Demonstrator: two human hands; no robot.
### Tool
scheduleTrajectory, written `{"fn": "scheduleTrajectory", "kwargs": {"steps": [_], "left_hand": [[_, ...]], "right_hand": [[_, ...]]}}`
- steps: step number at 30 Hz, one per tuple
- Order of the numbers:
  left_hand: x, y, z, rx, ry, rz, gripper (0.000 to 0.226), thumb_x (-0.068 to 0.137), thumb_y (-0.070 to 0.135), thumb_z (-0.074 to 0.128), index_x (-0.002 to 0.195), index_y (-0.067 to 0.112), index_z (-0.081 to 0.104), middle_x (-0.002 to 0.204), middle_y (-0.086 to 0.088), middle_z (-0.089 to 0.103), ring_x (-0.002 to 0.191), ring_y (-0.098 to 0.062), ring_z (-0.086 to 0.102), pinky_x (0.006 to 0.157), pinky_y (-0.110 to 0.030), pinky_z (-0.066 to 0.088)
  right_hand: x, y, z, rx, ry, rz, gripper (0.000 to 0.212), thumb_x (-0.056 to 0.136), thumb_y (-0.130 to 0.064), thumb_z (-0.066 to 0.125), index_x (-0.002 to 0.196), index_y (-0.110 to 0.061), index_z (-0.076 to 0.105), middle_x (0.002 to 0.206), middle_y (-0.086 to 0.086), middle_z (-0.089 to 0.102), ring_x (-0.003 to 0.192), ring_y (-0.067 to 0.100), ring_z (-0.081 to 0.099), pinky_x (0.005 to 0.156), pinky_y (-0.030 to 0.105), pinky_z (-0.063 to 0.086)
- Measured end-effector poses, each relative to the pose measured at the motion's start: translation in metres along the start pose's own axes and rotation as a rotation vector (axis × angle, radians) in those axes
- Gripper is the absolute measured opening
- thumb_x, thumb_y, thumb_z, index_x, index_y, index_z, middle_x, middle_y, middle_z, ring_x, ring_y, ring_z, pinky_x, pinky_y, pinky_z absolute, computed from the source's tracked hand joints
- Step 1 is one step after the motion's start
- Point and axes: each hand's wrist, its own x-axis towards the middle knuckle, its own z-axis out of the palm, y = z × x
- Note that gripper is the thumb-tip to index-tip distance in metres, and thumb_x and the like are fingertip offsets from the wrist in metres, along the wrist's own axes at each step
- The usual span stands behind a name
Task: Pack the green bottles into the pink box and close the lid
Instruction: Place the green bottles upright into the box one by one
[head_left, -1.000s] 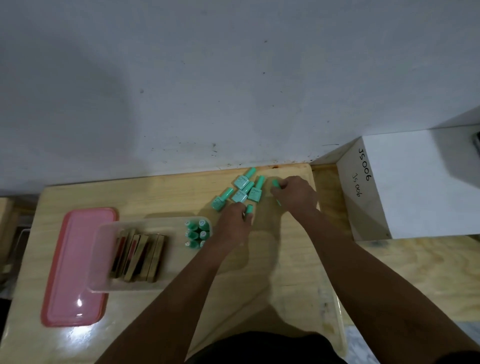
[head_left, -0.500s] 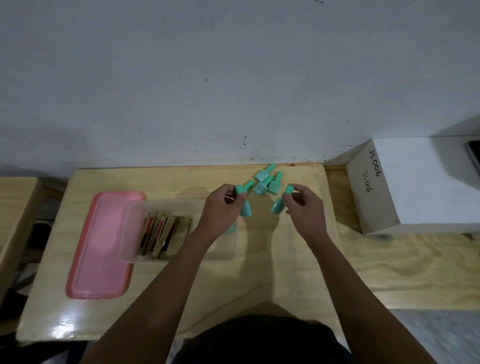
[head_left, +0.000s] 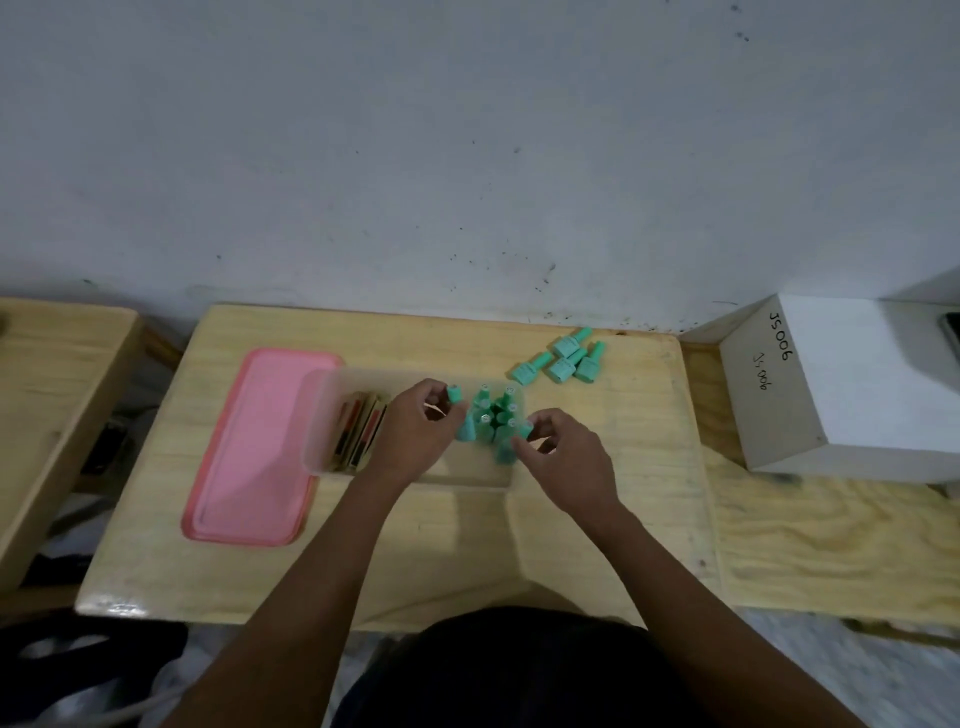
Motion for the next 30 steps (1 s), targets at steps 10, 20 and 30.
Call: {"fn": "scheduleTrajectory", "kwargs": {"steps": [10, 20, 30], "left_hand": [[-0.012, -0.027, 0.004, 0.033, -0.091, 0.009, 0.013, 0.082, 0.021, 0.072, 0.089, 0.013, 0.066, 0.080, 0.002, 0.067, 0.065, -0.001, 0.059, 0.055, -0.005, 0.042], [-0.009, -0.040, 0.016, 0.075, -0.152, -0.025, 0.012, 0.077, 0.023, 0.075, 0.081, 0.017, 0.065, 0.079, 0.005, 0.068, 0.071, -0.009, 0.065, 0.066, -0.028, 0.054], [-0.006, -0.039, 0.036, 0.165, -0.159, 0.010, 0.014, 0.074, 0.023, 0.076, 0.078, 0.015, 0.065, 0.080, 0.000, 0.066, 0.075, -0.016, 0.065, 0.068, -0.035, 0.055]], "right_hand": [[0.008, 0.006, 0.024, -0.432, 0.081, -0.211, 0.026, 0.082, -0.043, 0.069, 0.103, -0.028, 0.073, 0.099, -0.005, 0.058, 0.097, 0.016, 0.052, 0.067, 0.030, 0.046], [0.016, 0.010, 0.027, -0.472, 0.067, -0.192, 0.028, 0.081, -0.047, 0.070, 0.103, -0.030, 0.074, 0.099, -0.005, 0.060, 0.098, 0.016, 0.054, 0.070, 0.031, 0.048], [0.016, 0.014, 0.018, -0.416, 0.021, -0.202, 0.027, 0.082, -0.049, 0.068, 0.102, -0.032, 0.072, 0.099, -0.010, 0.059, 0.098, 0.012, 0.055, 0.066, 0.028, 0.044]]}}
